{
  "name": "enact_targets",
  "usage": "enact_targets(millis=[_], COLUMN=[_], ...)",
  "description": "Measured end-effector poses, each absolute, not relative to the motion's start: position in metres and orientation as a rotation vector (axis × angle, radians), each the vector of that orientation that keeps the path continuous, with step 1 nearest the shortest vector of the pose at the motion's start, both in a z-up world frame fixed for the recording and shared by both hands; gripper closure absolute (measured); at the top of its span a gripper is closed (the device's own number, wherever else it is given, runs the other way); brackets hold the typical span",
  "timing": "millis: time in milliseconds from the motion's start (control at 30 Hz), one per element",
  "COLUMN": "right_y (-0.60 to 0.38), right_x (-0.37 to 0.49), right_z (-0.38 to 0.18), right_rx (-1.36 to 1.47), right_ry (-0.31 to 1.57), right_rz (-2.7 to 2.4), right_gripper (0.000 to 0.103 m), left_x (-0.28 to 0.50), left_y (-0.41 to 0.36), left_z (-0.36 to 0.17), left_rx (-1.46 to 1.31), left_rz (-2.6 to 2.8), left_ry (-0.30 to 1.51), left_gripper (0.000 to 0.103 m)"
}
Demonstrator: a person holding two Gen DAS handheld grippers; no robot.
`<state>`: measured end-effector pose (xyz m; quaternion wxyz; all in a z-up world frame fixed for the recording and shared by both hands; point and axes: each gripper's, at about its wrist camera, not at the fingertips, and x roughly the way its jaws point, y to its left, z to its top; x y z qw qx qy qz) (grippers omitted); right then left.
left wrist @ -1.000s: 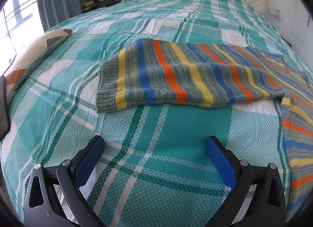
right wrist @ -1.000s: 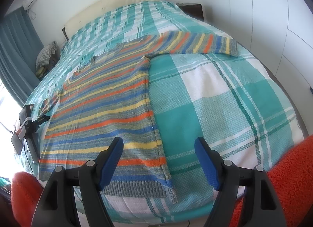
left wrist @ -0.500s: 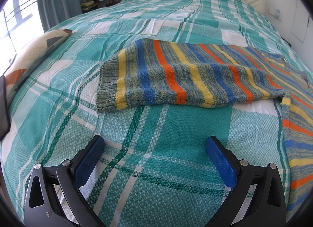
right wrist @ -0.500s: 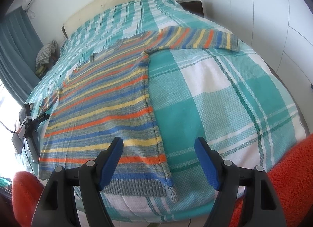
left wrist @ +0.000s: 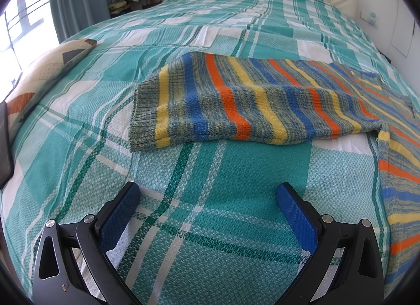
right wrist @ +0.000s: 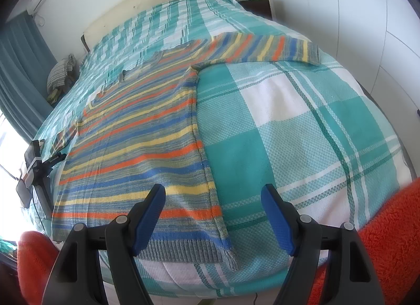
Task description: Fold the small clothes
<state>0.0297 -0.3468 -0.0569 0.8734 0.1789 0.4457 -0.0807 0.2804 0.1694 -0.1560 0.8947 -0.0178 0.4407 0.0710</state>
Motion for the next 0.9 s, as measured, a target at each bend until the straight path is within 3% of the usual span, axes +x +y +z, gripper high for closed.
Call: enact_targets(millis=[900], right_y=[-0.3476], right_x=[0.0337], right_z=[-0.0648], right_rx=[0.388], right_ry=[0.962], right_rz=[-0.165], right_gripper=[0.028], left_x=[0.2807], left_y=[0.1694], left_z=[-0.1557], left_rx=[-0.037], left_rz=[0.148], left_ry=[0.914], left_gripper=[0.0])
